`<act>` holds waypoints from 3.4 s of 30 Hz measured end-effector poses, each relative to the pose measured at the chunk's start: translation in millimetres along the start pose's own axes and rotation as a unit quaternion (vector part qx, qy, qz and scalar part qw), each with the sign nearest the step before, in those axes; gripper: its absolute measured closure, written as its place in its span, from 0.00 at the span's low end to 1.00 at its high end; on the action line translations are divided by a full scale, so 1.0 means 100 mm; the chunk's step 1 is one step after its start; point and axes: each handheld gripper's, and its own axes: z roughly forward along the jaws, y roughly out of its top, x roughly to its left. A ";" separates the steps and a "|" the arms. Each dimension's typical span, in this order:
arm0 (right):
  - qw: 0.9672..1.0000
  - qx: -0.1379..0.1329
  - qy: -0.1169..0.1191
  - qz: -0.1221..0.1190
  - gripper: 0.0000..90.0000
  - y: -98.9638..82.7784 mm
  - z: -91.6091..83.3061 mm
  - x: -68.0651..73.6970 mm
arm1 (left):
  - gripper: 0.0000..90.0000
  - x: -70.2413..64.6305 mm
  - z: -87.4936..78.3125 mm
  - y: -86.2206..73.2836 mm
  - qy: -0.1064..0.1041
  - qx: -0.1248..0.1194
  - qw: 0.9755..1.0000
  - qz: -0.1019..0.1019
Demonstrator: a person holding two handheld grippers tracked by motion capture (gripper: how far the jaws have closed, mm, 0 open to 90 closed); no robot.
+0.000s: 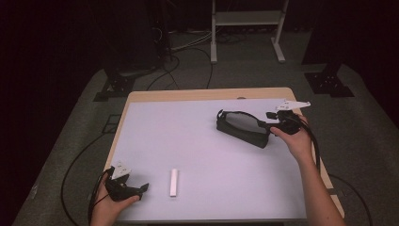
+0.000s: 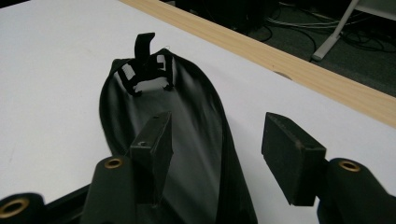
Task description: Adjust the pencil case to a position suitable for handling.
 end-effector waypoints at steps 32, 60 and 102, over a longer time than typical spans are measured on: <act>0.999 0.038 0.030 0.003 0.72 0.03 0.59 -0.13 | 0.00 0.00 0.00 0.00 0.000 0.000 1.000 0.000; 0.996 0.043 0.074 0.028 0.98 0.08 0.40 -0.11 | 0.00 0.00 0.00 0.00 0.000 0.000 1.000 0.000; 0.981 0.042 0.177 -0.062 0.98 0.16 0.11 0.49 | 0.00 0.00 0.00 0.00 0.000 0.000 1.000 0.001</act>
